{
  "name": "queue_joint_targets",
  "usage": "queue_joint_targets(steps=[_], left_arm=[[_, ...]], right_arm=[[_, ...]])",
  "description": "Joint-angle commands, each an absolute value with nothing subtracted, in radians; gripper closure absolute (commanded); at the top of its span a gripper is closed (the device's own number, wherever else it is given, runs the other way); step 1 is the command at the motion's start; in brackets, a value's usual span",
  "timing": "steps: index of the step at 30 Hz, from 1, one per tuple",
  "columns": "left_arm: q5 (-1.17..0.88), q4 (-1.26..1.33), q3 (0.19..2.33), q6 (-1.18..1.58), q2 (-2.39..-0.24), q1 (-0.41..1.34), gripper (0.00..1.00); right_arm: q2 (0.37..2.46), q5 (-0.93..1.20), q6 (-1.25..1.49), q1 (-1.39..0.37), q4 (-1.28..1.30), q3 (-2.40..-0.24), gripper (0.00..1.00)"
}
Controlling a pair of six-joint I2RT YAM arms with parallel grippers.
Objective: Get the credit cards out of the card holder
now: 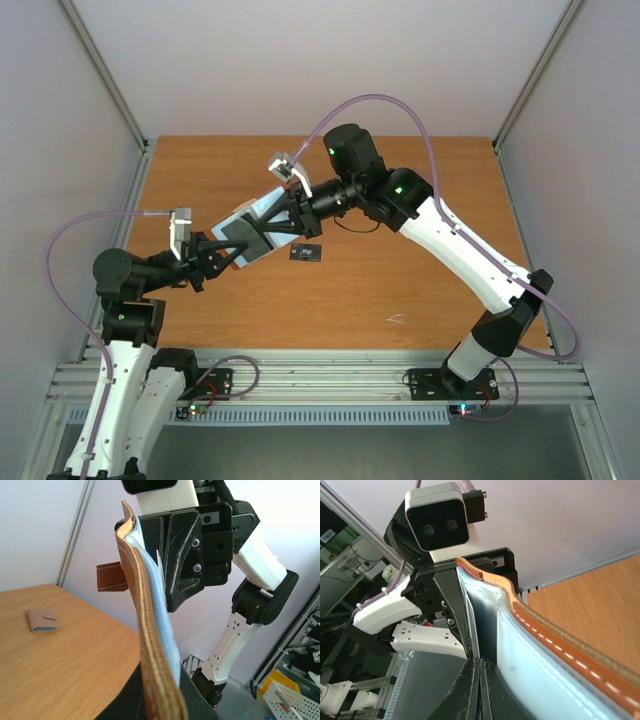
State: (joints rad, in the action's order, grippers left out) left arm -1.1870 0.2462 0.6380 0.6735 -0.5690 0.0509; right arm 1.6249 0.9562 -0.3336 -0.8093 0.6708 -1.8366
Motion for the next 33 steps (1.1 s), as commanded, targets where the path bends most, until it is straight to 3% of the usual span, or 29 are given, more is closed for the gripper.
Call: queue_joint_targets(steps=[1,8,15,18,22,23,25,26,33], left_arm=[[-1.214,0.331,0.648,0.672,-0.556,0.055,1.00],[-1.217,0.353,0.650,0.678,-0.562,0.055,1.00],[-1.215,0.352,0.646,0.677,-0.562,0.055,1.00],[-1.215,0.349,0.646,0.678,-0.563,0.055,1.00],[-1.203,0.333,0.645,0.677,-0.564,0.055,1.00],[-1.191,0.319,0.646,0.677,-0.564,0.056,0.95],[-1.176,0.289,0.650,0.676,-0.566,0.055,0.75],[-1.176,0.289,0.648,0.678,-0.564,0.055,0.73],[-1.185,0.302,0.644,0.690,-0.562,0.055,0.77]], right_arm=[[1.581,0.947,-0.318,-0.787,0.642,-1.817,0.99],[1.661,0.932,-0.338,-0.826,0.721,-1.881,0.89],[1.677,0.946,-0.327,-0.830,0.701,-1.888,0.90],[1.660,0.955,-0.333,-0.830,0.686,-1.875,0.99],[1.633,0.967,-0.340,-0.830,0.662,-1.857,0.99],[1.625,0.966,-0.339,-0.829,0.659,-1.853,0.99],[1.604,0.957,-0.331,-0.816,0.637,-1.825,0.99],[1.585,0.951,-0.323,-0.804,0.613,-1.805,0.99],[1.529,0.911,-0.322,-0.744,0.623,-1.764,0.99]])
